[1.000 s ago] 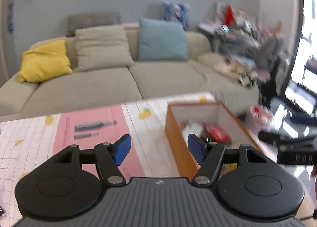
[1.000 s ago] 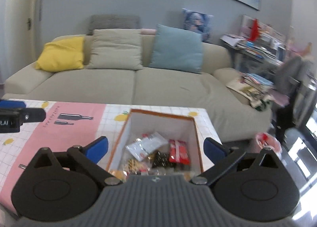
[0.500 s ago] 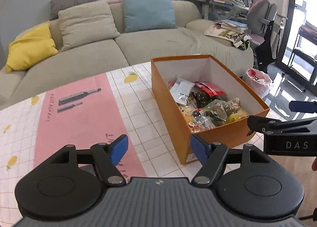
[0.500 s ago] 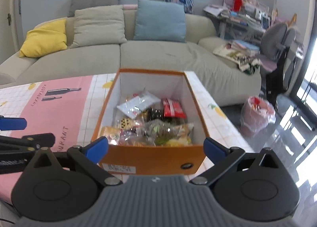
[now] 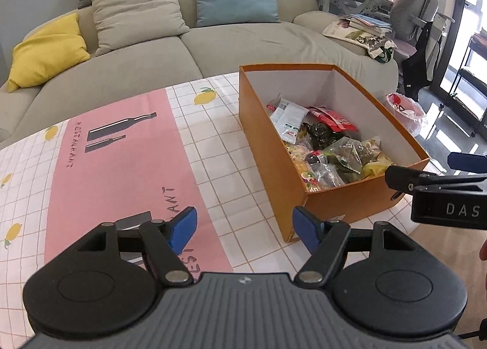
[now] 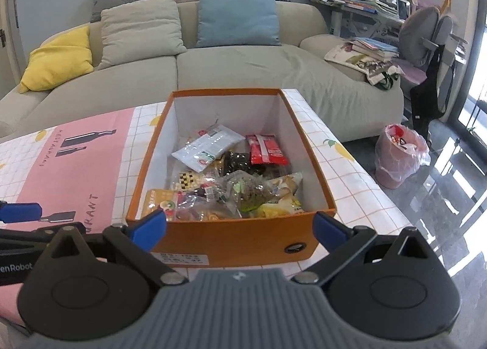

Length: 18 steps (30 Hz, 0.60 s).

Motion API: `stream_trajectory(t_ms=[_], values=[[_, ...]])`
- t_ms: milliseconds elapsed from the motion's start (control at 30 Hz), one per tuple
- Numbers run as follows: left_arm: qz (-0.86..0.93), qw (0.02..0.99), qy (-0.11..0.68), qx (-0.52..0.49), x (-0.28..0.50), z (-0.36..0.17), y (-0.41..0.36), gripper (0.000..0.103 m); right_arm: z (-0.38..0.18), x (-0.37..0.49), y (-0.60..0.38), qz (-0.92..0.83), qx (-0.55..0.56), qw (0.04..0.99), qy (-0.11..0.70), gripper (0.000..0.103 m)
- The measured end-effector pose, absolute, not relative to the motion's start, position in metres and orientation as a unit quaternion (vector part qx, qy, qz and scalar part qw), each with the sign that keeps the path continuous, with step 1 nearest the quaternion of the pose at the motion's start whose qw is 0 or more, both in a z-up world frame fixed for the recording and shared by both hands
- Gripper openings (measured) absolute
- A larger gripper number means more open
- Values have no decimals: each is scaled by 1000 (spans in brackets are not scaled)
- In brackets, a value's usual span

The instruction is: Organize snacks

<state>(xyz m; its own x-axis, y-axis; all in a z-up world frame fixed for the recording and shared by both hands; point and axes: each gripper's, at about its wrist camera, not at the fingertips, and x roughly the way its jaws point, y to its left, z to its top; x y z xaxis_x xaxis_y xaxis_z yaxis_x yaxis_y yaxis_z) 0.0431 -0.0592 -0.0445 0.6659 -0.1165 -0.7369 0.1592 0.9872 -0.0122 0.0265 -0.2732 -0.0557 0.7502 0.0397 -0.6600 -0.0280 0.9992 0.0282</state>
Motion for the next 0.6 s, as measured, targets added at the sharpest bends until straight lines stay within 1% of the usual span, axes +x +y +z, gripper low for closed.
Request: stream_trajectory(t_ms=[600], values=[[-74, 913, 400, 18, 39, -38, -56, 84, -46, 20, -266, 25, -4, 942, 334, 100]])
